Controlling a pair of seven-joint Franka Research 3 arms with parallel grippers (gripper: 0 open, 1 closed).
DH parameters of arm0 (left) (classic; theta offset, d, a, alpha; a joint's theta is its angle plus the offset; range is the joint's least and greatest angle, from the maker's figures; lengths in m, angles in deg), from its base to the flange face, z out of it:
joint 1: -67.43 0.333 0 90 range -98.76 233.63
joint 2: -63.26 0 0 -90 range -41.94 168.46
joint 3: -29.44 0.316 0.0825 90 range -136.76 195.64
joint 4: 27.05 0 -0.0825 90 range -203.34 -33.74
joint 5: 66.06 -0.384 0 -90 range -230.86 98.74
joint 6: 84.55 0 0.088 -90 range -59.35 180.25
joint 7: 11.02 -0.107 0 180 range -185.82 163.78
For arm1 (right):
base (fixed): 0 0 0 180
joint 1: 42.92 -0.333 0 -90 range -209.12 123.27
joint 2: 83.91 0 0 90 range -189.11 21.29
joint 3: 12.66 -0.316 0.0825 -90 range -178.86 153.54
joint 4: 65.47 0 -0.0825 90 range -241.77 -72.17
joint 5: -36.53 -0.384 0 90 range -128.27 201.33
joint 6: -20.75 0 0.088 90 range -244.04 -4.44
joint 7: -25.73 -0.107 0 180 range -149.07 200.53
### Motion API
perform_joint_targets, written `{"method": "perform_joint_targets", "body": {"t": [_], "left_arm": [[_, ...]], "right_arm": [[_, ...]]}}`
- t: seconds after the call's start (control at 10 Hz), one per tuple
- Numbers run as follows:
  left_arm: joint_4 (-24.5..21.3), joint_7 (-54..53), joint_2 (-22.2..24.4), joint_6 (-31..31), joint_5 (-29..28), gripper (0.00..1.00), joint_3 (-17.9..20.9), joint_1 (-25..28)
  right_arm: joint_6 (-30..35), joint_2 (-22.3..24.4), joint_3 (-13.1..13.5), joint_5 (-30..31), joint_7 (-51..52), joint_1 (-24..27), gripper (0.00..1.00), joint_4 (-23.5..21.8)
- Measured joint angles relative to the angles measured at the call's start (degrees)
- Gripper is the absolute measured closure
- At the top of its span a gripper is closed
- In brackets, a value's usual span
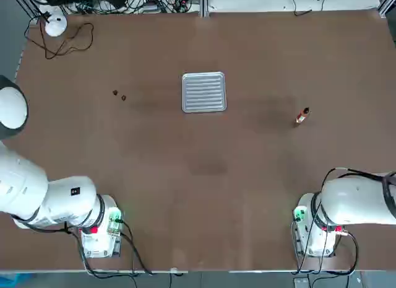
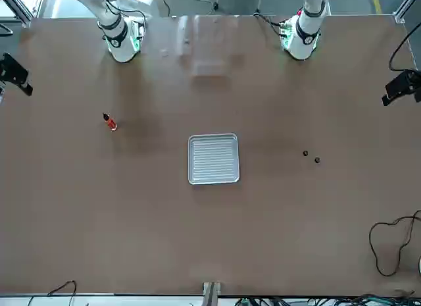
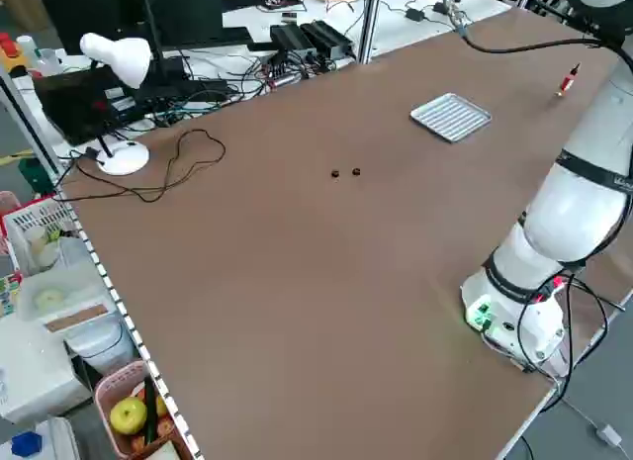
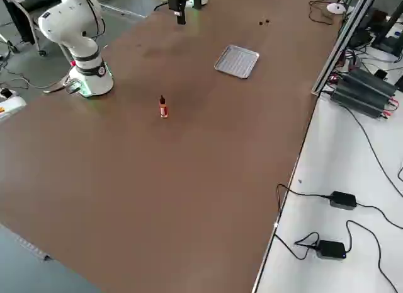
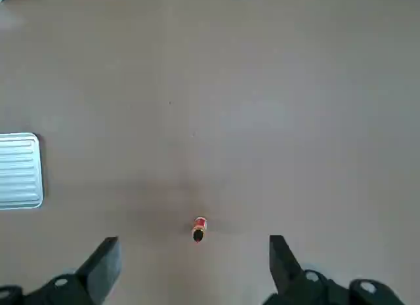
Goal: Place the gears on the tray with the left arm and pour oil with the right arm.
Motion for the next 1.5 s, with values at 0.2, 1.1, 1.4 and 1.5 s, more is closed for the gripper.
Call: {"method": "perform_joint_targets", "body": {"t": [0.2,1.1,1.4,1.5], "left_arm": [[0.0,-0.1,-0.1,0.1,0.0,0.0,-0.1,0.0],[-1.1,-1.8,-12.1,8.8,0.1,0.0,0.2,0.1],[-8.5,6.4,-14.3,20.8,0.1,0.0,0.0,-3.1],[-11.7,11.0,-14.3,23.2,0.1,0.0,0.0,-4.7]], "right_arm": [[0.0,0.0,0.0,0.0,0.0,0.0,0.0,0.0],[-4.2,-0.5,1.5,-1.2,27.9,1.3,0.0,-2.3],[-4.9,-0.6,1.7,-5.9,38.5,2.1,0.0,-4.0],[-6.2,-0.7,1.8,-7.8,42.2,2.6,0.0,-5.0]]}}
